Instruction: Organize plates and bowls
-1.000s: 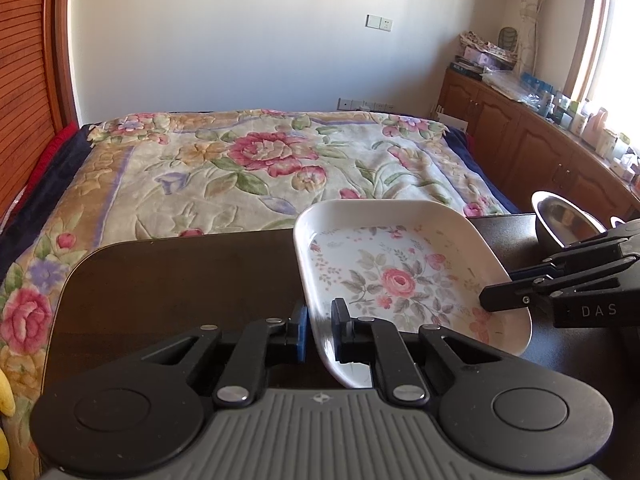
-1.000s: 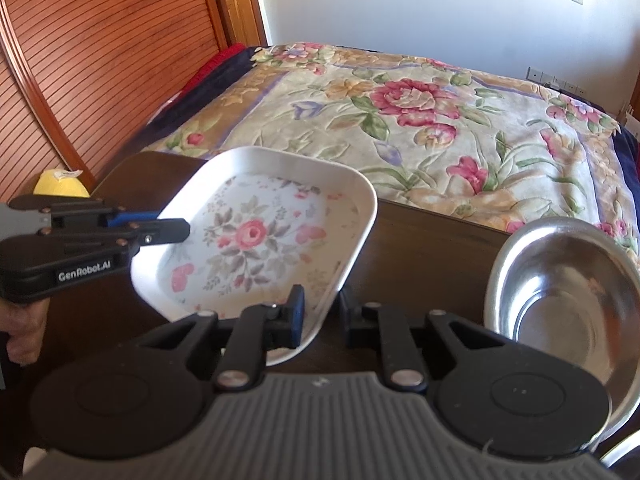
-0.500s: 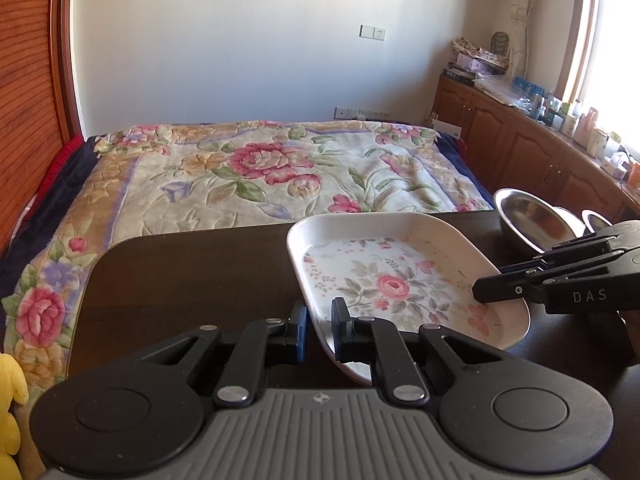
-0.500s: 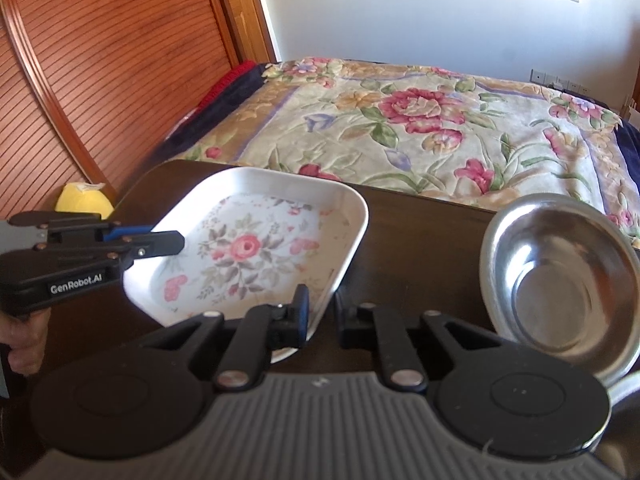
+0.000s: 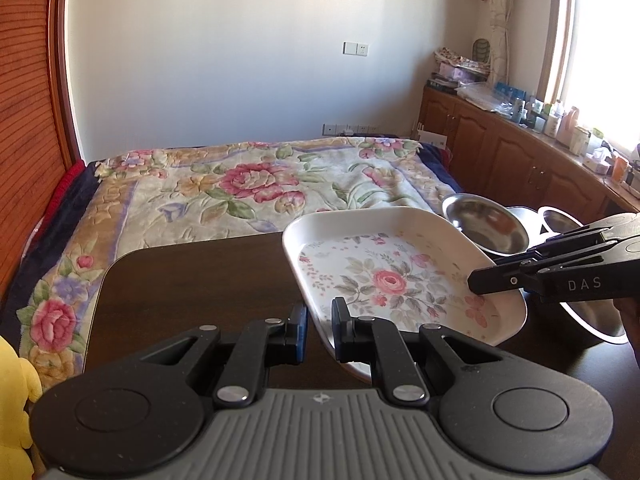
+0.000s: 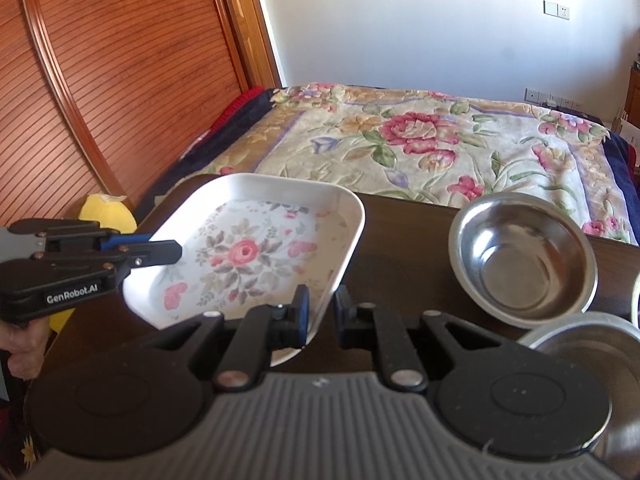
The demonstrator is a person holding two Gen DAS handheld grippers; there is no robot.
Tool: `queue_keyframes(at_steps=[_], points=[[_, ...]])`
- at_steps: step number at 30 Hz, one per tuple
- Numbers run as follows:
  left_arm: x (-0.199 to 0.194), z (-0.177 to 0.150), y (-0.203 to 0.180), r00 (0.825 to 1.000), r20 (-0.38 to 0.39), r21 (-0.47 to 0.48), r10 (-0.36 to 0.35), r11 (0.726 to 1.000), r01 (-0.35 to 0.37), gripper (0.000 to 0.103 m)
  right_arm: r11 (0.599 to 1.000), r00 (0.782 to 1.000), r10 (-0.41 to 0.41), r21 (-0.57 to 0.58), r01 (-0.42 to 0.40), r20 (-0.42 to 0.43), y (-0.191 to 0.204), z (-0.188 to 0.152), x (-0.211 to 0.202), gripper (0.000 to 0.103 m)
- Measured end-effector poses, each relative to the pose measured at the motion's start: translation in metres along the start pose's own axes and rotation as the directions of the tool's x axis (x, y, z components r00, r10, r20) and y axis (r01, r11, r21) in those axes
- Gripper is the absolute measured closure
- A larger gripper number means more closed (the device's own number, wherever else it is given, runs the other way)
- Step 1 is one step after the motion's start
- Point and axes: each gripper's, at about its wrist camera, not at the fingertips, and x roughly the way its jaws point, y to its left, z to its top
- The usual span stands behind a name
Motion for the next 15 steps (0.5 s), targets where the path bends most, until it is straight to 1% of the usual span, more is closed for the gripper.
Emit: queue_keyframes(at_steps=[5, 15], points=[[-0.018, -0.012, -0.01, 1.0, 0.007, -0.002, -0.01, 1.0, 0.01, 0.089, 1.0, 1.0, 0.015, -0.006, -0.015, 0.01, 0.0, -0.01, -0.015, 0.088], [-0.046, -0.037, -0.027, 1.0, 0.013, 0.003, -0.012, 1.0, 0.012, 0.089, 0.999, 1.0, 0.021, -0.035, -0.02, 0.014, 0.01, -0.036, -0.039, 0.088]])
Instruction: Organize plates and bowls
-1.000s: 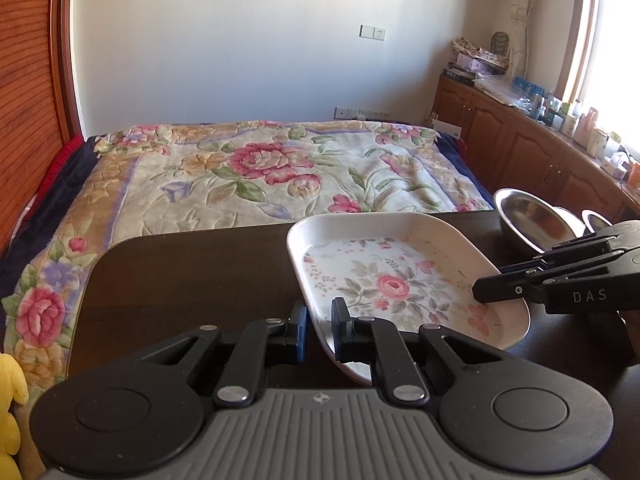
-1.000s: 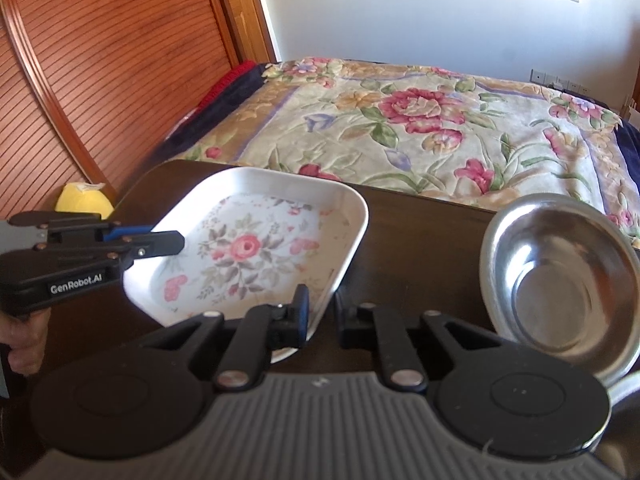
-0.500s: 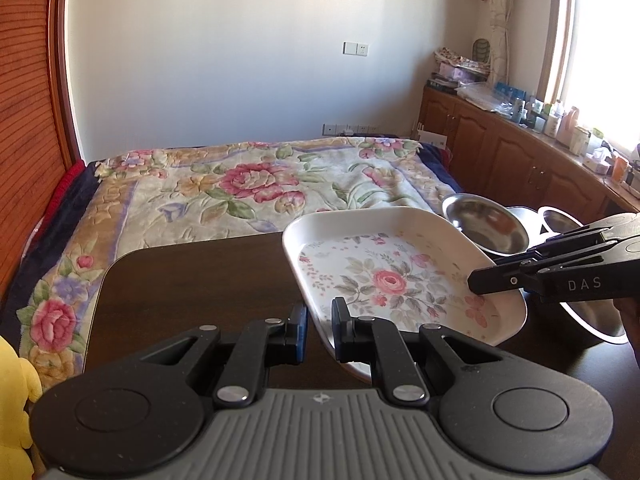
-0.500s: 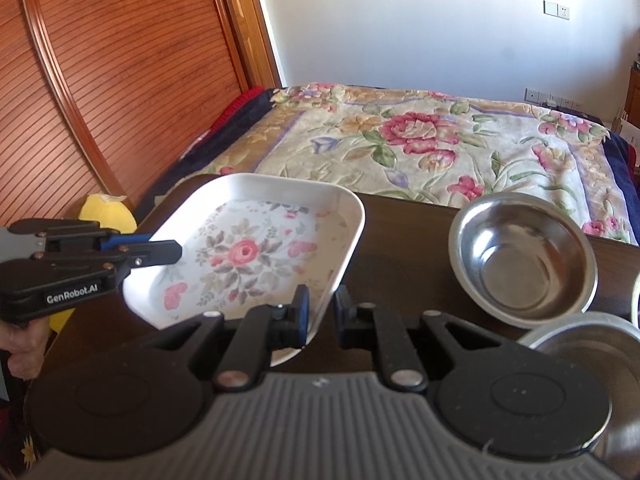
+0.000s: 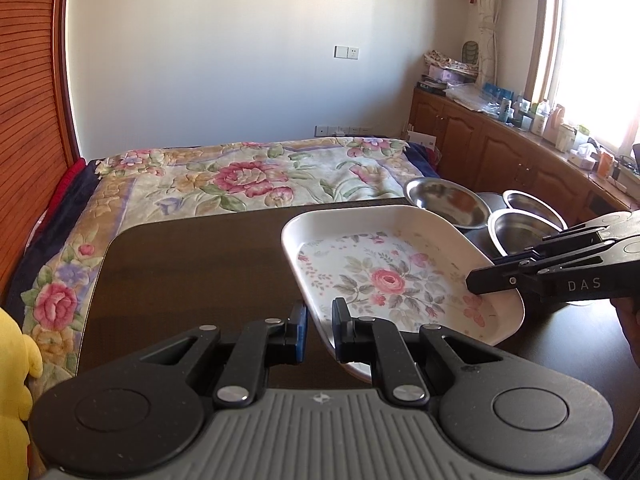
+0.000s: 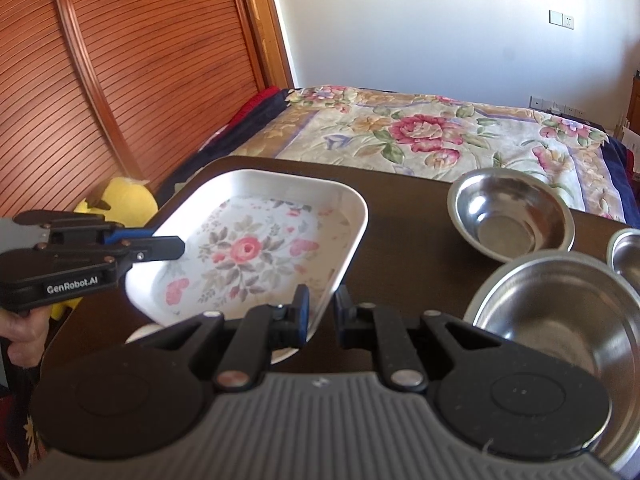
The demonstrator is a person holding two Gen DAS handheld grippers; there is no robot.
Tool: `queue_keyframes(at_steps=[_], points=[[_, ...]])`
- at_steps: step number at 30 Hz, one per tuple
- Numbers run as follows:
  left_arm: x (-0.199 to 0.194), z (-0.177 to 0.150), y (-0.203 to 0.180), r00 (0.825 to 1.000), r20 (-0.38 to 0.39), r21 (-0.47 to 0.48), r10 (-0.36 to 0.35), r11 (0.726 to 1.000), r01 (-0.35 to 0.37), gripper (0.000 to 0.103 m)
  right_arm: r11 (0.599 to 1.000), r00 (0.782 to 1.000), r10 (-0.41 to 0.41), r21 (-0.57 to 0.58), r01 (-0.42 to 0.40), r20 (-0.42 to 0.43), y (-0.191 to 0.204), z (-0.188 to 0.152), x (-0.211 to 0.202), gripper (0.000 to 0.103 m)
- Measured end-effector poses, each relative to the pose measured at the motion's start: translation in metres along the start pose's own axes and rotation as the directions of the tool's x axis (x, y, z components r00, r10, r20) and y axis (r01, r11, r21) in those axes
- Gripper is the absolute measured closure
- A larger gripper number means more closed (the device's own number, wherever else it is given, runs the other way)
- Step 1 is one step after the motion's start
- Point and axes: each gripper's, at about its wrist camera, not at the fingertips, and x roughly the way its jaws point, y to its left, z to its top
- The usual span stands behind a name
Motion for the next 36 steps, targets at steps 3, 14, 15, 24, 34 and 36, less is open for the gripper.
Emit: queue_keyframes(at_steps=[3, 14, 15, 24, 34, 36], points=[[-0.007, -0.006, -0.004, 1.0, -0.001, 0.002, -0.001, 1.0, 0.001, 0.088, 1.0, 1.0, 0.006, -0.003, -0.006, 0.006, 0.003, -0.006, -0.007, 0.088], [-0.035, -0.024, -0.019, 1.0, 0.007, 0.022, 0.002, 1.0, -0.002, 0.088, 1.0, 0.999, 0.019, -0.006, -0.019, 0.026, 0.009, -0.027, -0.03, 0.088], [-0.037, -0.025, -0.019, 1.0, 0.007, 0.02, 0.0, 1.0, 0.0, 0.088, 1.0, 0.999, 0.022, -0.002, -0.022, 0.029, 0.01, -0.029, -0.032, 0.088], [-0.051, -0.044, -0.02, 1.0, -0.005, 0.008, -0.012, 1.0, 0.012, 0.088, 0.999, 0.998, 0.052, -0.009, -0.051, 0.047, 0.018, -0.049, -0.045, 0.088], [-0.057, -0.061, -0.016, 1.0, -0.03, 0.004, -0.01, 1.0, 0.01, 0.088, 0.996, 0.995, 0.087, -0.003, -0.087, 0.049, 0.022, -0.064, -0.045, 0.088], [-0.058, -0.066, -0.015, 0.999, -0.033, -0.002, -0.008, 1.0, 0.008, 0.088, 0.996, 0.995, 0.093, -0.002, -0.093, 0.045, 0.023, -0.066, -0.045, 0.088]])
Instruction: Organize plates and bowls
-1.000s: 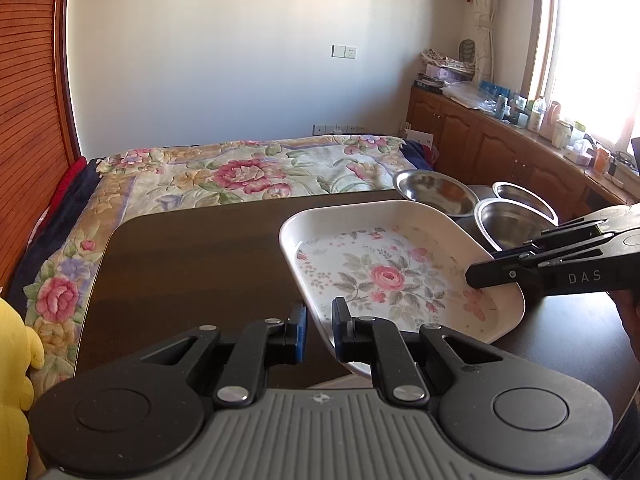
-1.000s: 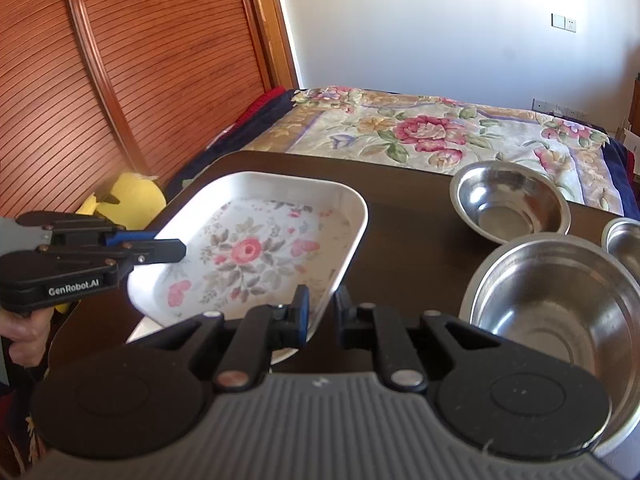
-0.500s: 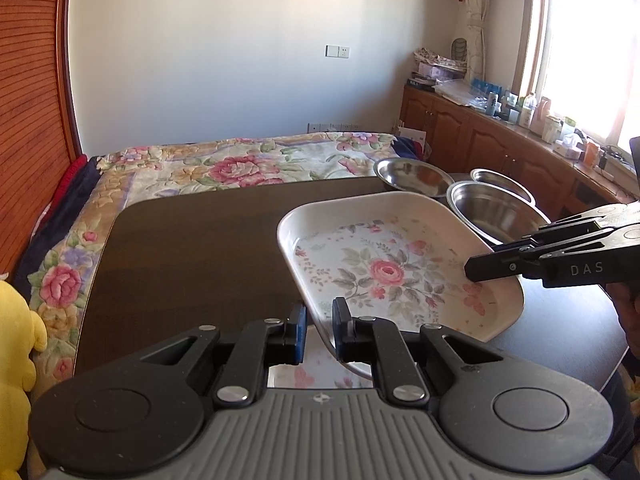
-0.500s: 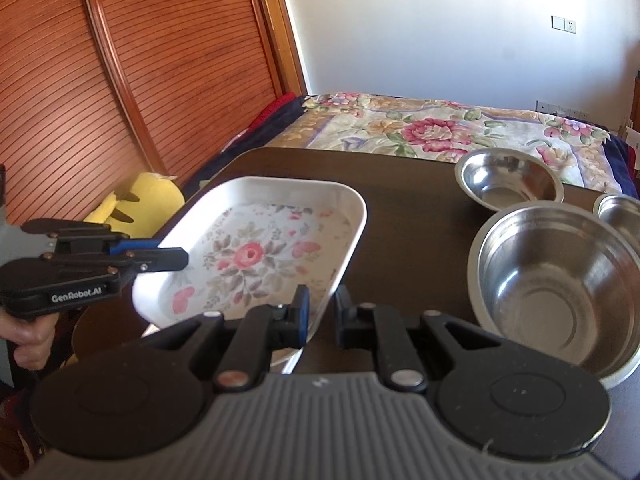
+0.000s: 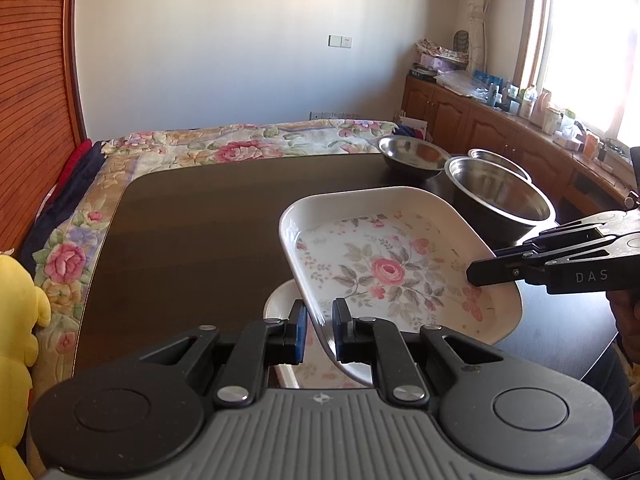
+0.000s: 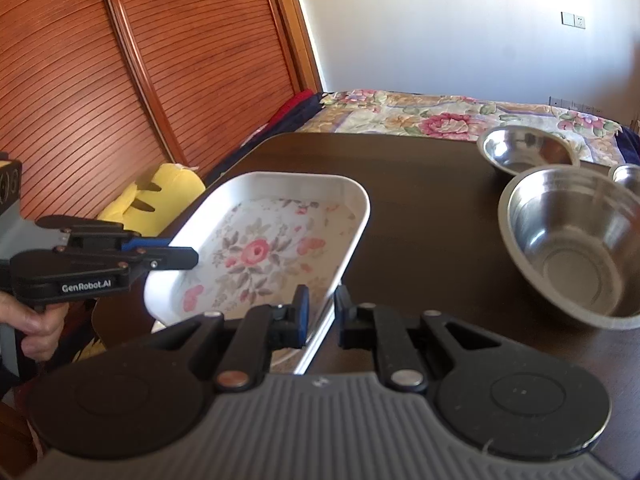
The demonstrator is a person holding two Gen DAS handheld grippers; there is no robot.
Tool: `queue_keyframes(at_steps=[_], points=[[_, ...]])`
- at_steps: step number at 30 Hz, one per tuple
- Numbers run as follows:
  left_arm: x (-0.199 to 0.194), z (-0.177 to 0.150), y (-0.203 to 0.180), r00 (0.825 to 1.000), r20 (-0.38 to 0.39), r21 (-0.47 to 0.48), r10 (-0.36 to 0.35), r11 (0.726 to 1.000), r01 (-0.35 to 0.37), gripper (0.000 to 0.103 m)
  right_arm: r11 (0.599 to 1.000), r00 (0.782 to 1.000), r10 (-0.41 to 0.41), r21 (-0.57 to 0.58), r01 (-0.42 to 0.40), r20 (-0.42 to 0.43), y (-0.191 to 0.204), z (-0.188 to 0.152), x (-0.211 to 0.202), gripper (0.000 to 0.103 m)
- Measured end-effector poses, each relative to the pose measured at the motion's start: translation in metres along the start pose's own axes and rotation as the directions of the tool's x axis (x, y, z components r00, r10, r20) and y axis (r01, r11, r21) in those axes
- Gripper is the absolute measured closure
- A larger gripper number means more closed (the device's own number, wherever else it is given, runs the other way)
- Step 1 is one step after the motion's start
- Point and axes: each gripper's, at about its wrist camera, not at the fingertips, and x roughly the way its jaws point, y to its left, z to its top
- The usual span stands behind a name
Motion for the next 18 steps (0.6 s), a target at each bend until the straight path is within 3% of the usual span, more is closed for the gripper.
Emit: queue_keyframes(at_steps=[18], points=[[-0.003, -0.029, 0.006, 0.999, -0.032, -0.04, 0.005, 0.999, -0.006, 0.088, 1.0, 1.0, 0.016, -0.017, -0.017, -0.015, 0.011, -0.015, 0.003, 0.088]])
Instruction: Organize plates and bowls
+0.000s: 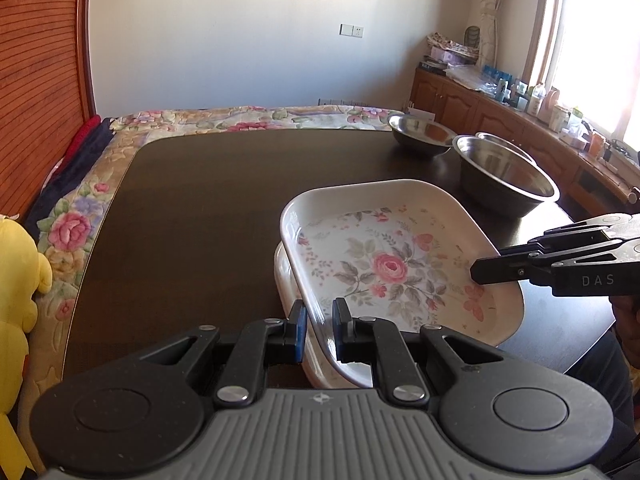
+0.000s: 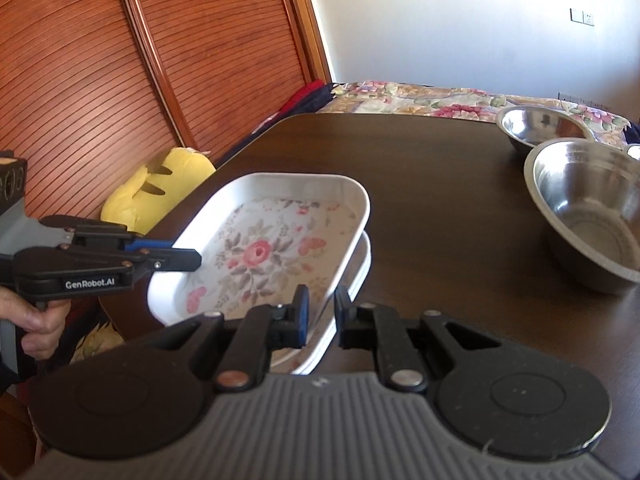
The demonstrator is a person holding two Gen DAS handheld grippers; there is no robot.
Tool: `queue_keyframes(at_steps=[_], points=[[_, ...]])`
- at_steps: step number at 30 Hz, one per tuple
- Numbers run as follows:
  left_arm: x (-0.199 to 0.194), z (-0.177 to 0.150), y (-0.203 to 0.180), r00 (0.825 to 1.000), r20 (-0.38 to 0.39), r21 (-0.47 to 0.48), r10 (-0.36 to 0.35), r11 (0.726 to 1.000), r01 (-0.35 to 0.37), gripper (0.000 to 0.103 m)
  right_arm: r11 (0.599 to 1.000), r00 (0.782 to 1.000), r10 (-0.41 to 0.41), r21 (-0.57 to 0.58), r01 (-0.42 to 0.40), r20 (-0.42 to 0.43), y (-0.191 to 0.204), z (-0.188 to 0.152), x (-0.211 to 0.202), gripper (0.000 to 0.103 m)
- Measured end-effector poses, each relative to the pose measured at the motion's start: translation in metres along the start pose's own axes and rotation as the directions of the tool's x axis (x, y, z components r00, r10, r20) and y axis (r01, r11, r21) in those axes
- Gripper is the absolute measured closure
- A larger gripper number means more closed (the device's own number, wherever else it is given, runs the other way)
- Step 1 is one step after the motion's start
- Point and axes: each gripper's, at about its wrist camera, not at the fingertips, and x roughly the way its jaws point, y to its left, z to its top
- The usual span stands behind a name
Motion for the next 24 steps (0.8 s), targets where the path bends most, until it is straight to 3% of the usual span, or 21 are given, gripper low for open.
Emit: queue_keyframes(at_steps=[24], points=[[0.0032, -0.0088, -0.0022, 0.998, 0.032, 0.016, 0.047, 0.999, -0.047, 0.087, 0.999, 0.999, -0.026, -0.018, 0.026, 0.021, 0.005, -0.0062, 0.0016, 0.087]])
